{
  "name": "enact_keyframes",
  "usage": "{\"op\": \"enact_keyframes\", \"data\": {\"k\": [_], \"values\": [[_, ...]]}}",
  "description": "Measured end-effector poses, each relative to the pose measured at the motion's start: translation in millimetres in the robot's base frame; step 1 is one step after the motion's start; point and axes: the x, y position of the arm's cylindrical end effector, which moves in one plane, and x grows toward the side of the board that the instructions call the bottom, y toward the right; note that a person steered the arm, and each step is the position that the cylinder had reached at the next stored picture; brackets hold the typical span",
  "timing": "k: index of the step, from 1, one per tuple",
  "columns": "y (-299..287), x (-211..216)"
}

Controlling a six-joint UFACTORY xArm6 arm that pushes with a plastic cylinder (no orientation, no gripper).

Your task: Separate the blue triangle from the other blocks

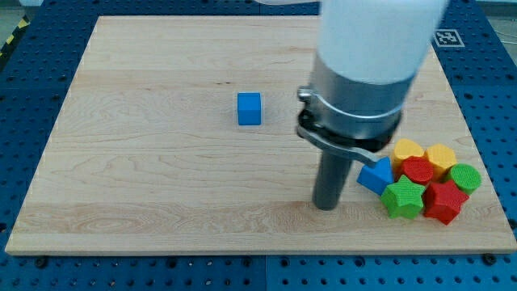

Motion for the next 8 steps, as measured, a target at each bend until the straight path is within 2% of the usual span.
{"op": "enact_keyframes", "data": {"k": [4, 8], "values": [[61.9, 0.0], [60.7, -32.2]]}}
